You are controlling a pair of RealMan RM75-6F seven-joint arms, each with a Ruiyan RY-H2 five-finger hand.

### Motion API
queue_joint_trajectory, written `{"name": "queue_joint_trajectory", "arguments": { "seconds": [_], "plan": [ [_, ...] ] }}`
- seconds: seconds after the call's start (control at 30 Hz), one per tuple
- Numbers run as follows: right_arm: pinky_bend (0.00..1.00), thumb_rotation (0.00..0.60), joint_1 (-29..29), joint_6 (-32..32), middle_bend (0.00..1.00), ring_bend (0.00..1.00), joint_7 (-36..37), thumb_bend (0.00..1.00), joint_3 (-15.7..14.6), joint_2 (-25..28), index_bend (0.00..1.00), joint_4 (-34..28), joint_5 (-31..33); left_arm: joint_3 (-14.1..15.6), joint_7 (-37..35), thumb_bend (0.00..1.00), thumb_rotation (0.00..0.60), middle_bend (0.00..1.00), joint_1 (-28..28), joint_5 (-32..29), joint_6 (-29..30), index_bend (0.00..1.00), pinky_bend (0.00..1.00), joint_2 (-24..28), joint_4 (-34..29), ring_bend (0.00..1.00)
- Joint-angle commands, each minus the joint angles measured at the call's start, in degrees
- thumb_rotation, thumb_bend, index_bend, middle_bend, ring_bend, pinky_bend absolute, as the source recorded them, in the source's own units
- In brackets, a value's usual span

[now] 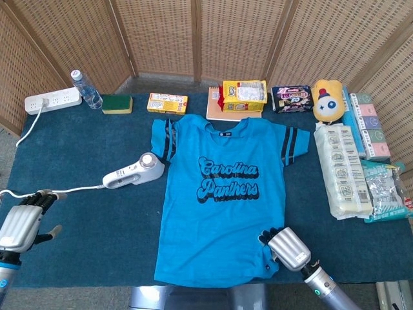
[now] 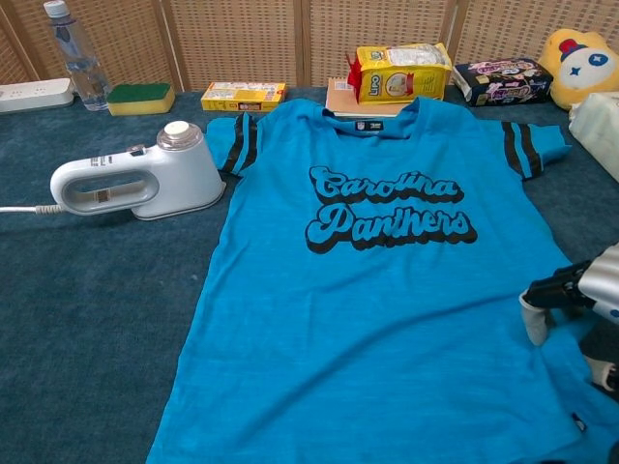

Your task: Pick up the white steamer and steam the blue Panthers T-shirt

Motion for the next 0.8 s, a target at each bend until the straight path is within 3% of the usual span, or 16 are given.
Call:
{"name": "queue_joint_trajectory", "arguments": {
  "seconds": [0.03, 0.33, 0.63, 0.8],
  "plan": [
    [0.78, 0.600, -0.04, -0.14, 0.55, 0.60, 0.28, 0.57, 0.05, 0.24, 0.57, -0.39, 0.36, -2.08, 4.18, 0.23, 0.570, 0.32, -3.29, -2.83, -3.75, 0.26, 0.28, 0.01, -2.26, 0.21],
    [0.78, 0.600, -0.07, -0.39, 0.55, 0.60, 1.28, 0.57, 0.03, 0.23, 0.58, -0.48, 1.00, -8.17, 13.34, 0.23, 0.564, 0.31, -11.39, -15.60, -11.49, 0.19, 0.29, -6.56, -0.85, 0.21],
    [0.78, 0.600, 0.00, -0.59, 0.55, 0.60, 2.36, 0.57, 0.28, 0.35, 0.59, 0.25, 1.80, -11.79, 17.22, 0.23, 0.565, 0.31, -18.54, -31.35, -19.34, 0.18, 0.29, -11.80, 1.83, 0.21],
    [0.78, 0.600, 0.05, -0.73, 0.55, 0.60, 3.50, 0.57, 0.49, 0.14, 0.59, 1.12, 2.41, -13.38, 21.25, 0.27, 0.561, 0.31, -23.57, -37.88, -18.93, 0.18, 0.31, -17.66, 6.41, 0.21]
  ]
}}
